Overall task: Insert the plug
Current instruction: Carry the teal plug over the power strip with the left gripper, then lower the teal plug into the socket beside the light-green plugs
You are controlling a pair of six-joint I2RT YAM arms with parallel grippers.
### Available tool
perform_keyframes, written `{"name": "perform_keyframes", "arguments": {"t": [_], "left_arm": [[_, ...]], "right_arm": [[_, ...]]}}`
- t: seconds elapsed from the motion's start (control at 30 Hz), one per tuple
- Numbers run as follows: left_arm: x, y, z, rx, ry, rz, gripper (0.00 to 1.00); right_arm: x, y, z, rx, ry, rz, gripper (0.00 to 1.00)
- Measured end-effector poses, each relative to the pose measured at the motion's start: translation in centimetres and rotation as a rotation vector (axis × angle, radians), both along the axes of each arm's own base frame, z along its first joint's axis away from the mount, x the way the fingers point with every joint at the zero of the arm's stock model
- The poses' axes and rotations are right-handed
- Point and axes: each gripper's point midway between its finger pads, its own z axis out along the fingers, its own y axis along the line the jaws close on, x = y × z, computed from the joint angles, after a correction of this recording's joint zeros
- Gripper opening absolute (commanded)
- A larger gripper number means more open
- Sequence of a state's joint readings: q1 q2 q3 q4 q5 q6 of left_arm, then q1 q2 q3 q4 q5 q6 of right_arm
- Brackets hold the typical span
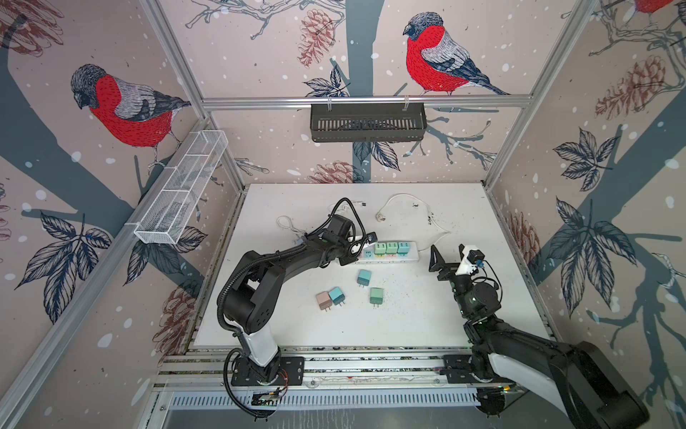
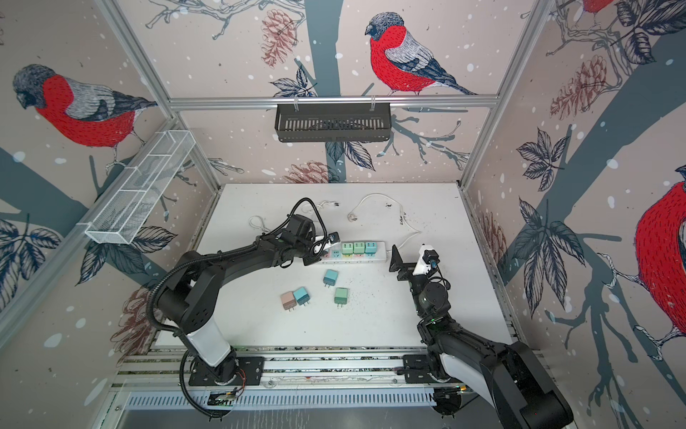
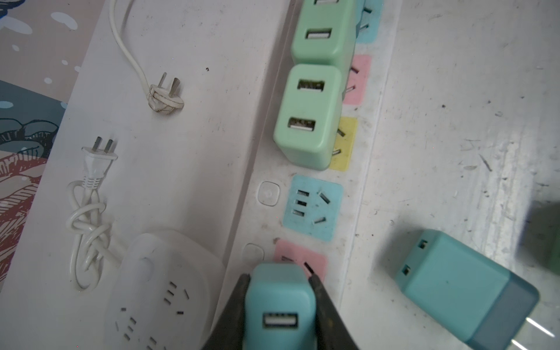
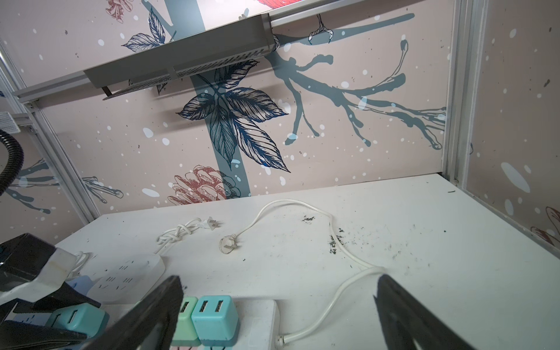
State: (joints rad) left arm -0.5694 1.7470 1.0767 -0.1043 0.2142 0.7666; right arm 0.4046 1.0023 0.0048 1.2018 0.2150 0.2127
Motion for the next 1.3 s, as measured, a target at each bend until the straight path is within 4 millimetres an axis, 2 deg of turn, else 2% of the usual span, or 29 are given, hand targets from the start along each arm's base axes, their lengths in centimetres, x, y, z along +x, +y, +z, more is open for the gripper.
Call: {"name": "perform_keyframes", "arguments": {"t": [0.43,1.3], "left_arm": [[-0.4,-1.7,2.1,-0.056,0.038,-0.079,0.0],[-0.7,-4.1,0.4,-0.103,0.126,-0.187,0.0]], "right_arm": [[0.1,0.0,-0.4,-0.006,0.012,0.003,1.0],[0.1,0.0,-0.4,-0.006,0.013,0.003,1.0]]}}
